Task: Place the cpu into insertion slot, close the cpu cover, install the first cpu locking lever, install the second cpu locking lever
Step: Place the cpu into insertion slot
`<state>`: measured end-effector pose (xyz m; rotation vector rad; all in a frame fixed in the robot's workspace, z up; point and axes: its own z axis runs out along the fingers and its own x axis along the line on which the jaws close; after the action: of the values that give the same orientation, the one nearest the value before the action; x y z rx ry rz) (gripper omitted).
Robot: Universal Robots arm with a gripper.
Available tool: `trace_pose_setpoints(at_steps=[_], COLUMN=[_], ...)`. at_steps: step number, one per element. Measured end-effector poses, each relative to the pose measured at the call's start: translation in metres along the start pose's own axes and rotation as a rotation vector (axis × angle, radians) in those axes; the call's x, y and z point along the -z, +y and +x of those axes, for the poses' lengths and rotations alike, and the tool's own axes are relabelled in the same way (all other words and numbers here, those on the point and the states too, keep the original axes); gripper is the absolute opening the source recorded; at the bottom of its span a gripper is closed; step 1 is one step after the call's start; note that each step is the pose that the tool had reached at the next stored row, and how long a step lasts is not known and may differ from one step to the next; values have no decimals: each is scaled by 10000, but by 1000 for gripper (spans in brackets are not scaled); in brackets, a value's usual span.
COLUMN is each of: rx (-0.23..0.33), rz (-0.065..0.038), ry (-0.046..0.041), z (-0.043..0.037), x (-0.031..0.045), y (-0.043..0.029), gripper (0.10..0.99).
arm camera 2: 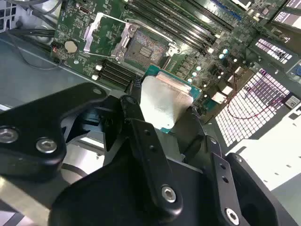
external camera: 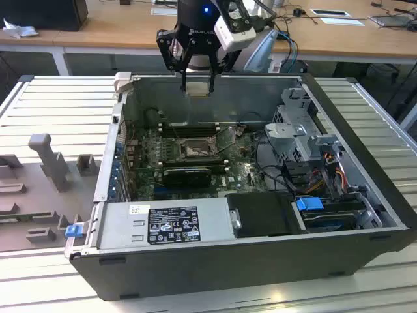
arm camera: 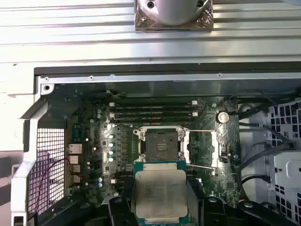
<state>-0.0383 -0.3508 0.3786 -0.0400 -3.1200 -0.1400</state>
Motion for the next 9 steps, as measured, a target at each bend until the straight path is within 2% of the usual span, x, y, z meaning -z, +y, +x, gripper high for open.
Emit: trace_pose_setpoints(at_steps=[4, 9], rx=[-327, -399], rz=[-5, -7], ry=[-29, -36], z=[0, 0], x=[-3, -29], y=[0, -4], gripper=[529, 529])
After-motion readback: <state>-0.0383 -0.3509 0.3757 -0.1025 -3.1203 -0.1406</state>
